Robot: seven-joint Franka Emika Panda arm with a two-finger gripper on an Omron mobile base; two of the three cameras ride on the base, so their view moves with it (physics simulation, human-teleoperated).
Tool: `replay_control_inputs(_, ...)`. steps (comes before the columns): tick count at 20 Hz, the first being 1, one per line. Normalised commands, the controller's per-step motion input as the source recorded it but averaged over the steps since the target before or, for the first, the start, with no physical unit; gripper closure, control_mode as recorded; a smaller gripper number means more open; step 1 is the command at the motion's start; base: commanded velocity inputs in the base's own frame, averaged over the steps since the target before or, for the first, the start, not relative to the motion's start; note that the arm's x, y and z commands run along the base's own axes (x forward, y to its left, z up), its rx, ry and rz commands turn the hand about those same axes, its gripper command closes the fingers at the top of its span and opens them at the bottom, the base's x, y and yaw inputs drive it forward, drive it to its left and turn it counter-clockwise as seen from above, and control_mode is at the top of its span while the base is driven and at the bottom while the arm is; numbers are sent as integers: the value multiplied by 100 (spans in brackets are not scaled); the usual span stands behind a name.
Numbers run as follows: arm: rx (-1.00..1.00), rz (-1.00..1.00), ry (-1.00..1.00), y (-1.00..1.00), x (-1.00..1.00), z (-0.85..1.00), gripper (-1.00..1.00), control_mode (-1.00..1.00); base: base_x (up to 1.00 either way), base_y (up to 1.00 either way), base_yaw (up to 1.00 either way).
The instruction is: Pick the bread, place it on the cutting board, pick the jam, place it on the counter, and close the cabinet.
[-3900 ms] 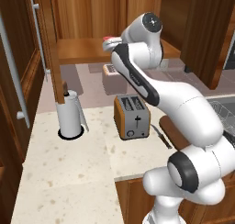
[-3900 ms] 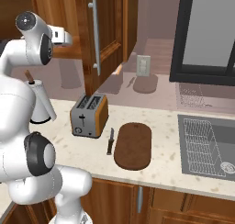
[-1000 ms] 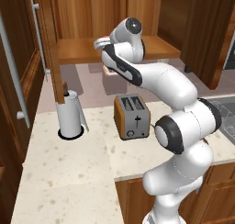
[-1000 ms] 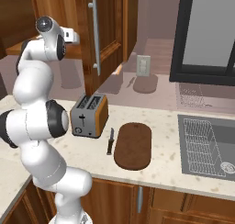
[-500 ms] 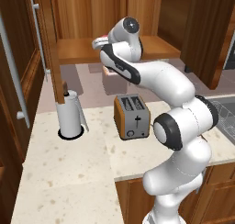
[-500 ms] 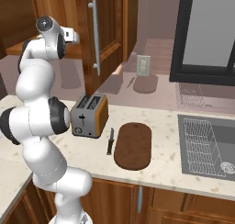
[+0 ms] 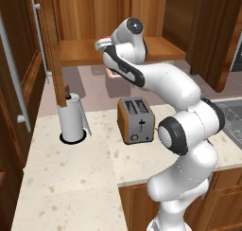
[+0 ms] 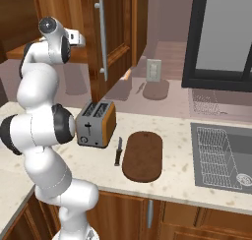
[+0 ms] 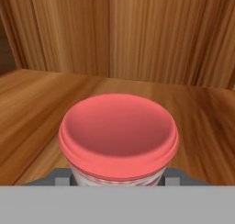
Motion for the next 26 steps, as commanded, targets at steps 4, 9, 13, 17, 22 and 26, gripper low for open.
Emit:
replay_control_inputs(4, 0, 0, 0, 0, -19, 0, 100, -100, 0, 0, 0)
replay_control_inputs(9, 0, 0, 0, 0, -38, 0, 100, -100, 0, 0, 0)
replay_control_inputs(13, 0, 0, 0, 0, -49, 0, 100, -100, 0, 0, 0)
replay_control_inputs(17, 0, 0, 0, -6, -49, 0, 100, -100, 0, 0, 0)
replay_control_inputs(22, 0, 0, 0, -12, -52, 0, 100, -100, 0, 0, 0)
replay_control_inputs(26, 0, 0, 0, -14, -44, 0, 100, -100, 0, 0, 0)
